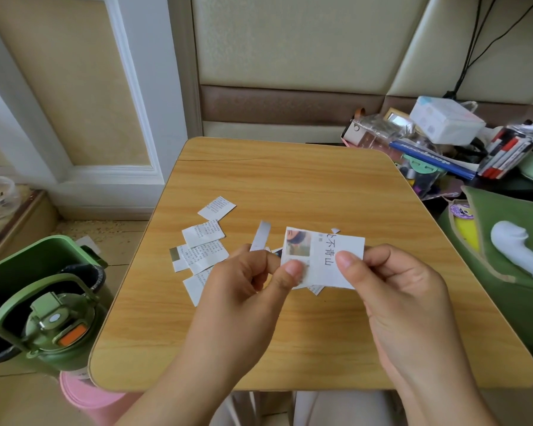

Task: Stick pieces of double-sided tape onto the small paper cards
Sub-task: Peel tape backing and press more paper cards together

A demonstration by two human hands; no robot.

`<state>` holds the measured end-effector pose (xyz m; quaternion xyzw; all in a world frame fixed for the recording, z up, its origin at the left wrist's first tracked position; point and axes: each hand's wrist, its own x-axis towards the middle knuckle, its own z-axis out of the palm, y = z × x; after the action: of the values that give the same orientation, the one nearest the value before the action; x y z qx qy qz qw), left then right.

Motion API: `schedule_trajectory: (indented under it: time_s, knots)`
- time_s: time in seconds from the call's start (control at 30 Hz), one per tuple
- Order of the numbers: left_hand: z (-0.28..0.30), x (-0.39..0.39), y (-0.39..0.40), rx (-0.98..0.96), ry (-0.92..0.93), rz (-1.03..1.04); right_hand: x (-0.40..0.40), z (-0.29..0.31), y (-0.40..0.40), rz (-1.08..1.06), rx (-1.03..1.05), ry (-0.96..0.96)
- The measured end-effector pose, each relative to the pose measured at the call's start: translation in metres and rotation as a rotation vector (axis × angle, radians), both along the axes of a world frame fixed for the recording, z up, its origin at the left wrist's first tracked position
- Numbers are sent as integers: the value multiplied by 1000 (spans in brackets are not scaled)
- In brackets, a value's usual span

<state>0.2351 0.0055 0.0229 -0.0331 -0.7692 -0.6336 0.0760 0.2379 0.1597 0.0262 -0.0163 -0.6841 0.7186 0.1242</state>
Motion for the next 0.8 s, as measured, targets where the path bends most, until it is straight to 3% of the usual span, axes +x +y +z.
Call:
schedule_trajectory:
  time_s: [0.17,0.3,0.4,0.53,0.8]
  knots:
    - [7,0,-3,147,-72,-99,-3,2,4,-25,52,28]
    - [6,-3,-7,383,-214,-194,-3,0,5,-23,132,84]
    - [4,-5,-8,522,-313,-236,-4,-2,6,-73,310,177]
    - [5,-4,-10,551,-381,-247,0,2,9,-87,549,280]
    - [8,-5,-9,608,-471,-213,4,1,15,-70,771,544]
